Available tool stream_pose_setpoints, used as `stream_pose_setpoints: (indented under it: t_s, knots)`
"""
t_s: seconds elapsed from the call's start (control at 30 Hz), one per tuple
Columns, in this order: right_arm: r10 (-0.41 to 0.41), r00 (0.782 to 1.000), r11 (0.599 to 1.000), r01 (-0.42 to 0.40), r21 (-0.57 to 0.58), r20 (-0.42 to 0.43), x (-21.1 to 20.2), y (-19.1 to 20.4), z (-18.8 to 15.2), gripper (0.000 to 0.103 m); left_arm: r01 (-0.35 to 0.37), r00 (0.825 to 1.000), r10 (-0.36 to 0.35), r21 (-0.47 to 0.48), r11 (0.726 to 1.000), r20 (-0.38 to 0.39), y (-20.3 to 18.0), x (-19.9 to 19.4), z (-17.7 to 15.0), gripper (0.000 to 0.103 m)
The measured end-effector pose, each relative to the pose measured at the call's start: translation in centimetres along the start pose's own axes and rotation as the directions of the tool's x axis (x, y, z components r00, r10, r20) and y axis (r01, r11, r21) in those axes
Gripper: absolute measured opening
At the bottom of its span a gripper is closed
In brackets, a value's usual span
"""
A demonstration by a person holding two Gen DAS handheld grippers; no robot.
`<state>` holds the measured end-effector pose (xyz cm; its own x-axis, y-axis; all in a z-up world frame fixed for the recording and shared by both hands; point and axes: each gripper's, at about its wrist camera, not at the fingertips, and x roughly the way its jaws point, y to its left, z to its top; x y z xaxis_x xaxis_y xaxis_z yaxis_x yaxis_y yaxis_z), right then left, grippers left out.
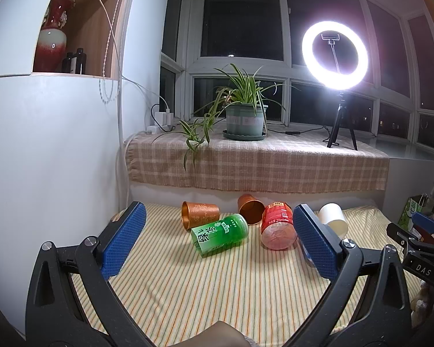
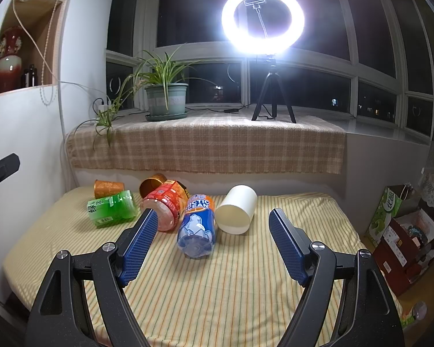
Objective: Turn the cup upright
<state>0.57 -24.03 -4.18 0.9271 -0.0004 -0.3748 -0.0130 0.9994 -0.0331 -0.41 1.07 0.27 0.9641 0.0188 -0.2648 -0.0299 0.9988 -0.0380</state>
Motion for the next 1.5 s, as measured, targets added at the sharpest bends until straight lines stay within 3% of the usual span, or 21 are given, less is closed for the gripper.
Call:
stream_pose_setpoints:
  t_s: [1.17, 1.5]
  knots:
    - [0.058, 0.997, 0.997, -0.059, -0.041, -0.042, 3.4, 3.4, 0.6, 0.079, -0.041, 0.998, 0.040, -0.025, 0.999, -0.046, 2.6, 2.4, -1.2, 0.103]
    - [0.130, 0.990, 0.985, -0.135, -0.105, -0.053, 5.5, 5.3, 1.7, 0.079, -0.062, 0.995, 0.061, -0.015, 0.998, -0.076, 4.0, 3.2, -2.2, 0.103]
